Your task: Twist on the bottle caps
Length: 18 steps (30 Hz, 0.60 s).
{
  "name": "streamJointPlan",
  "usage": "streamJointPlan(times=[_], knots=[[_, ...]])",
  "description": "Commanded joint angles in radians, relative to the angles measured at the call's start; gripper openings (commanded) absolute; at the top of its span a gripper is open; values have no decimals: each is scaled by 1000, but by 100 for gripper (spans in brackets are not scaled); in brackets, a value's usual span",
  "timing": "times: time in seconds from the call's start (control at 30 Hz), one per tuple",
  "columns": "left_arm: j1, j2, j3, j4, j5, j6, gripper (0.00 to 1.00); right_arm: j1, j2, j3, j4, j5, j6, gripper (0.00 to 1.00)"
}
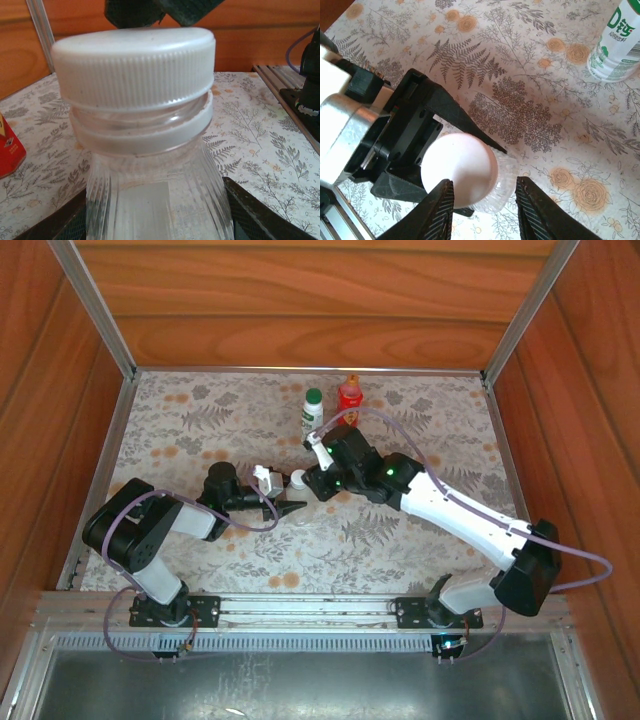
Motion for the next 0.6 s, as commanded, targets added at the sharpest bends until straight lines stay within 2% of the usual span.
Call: streamJointPlan(times=[0.0, 0.2, 0.4, 0.57], knots=[[-2, 29, 0, -68, 32, -23, 55, -20, 40, 48, -75, -12, 46, 37], [-2, 31, 0, -68, 33, -21, 55, -33, 83, 76, -109, -82, 60, 35], [-2, 32, 2, -68, 34, -24, 55, -36, 81, 79, -147, -129, 56, 25], [-2, 34, 5, -68, 35, -24, 55, -36, 85, 73, -175, -208, 56, 25]])
